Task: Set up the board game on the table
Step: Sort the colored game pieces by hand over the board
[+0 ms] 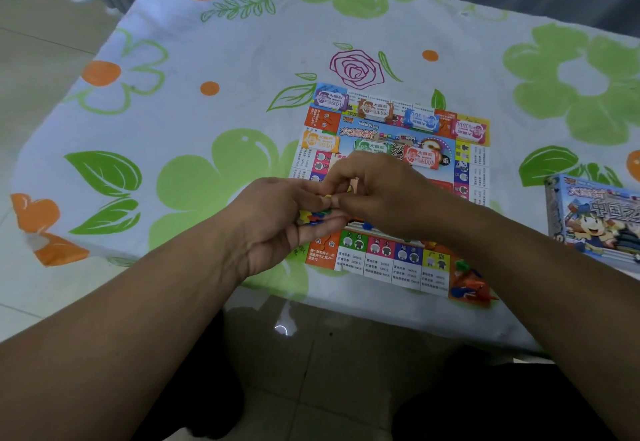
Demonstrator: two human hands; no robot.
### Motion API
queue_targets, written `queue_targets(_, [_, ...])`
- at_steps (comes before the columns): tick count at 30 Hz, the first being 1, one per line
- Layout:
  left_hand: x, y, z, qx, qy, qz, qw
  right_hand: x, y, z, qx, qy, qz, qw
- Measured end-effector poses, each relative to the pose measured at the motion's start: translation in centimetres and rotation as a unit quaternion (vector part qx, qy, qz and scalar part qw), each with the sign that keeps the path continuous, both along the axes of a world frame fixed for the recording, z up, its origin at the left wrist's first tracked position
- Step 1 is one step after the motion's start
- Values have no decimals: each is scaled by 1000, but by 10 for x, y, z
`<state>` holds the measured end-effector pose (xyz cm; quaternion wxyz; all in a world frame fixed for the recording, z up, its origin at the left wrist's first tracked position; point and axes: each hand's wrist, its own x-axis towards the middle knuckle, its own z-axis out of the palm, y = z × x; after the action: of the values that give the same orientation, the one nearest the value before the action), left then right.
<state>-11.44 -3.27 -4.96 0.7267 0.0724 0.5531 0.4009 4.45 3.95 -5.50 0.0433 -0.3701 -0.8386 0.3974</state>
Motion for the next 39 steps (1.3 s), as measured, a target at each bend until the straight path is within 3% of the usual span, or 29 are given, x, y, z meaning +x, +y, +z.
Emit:
queue_targets(4, [-3,1,-1,-3,-3,12,1000,-4,6,0,-44,28,-88,995])
queue_targets(10, [-7,-1,-1,-21,2,30,999,-3,17,-13,-22,-34,-155,987])
queue_targets(18, [-9,0,3,-31,-11,32,999,-9,20,-21,49,-54,-154,985])
queue_targets(25, [-11,1,1,-22,-46,38,998,-14,4,4,22,60,-75,995])
queue_targets(29, [-8,1,1,-10,-55,32,998,-11,-4,4,16,12,5,1000])
queue_targets(39, [-5,3,0,-18,-57,23,998,-4,-2,3,-3,6,-9,1000])
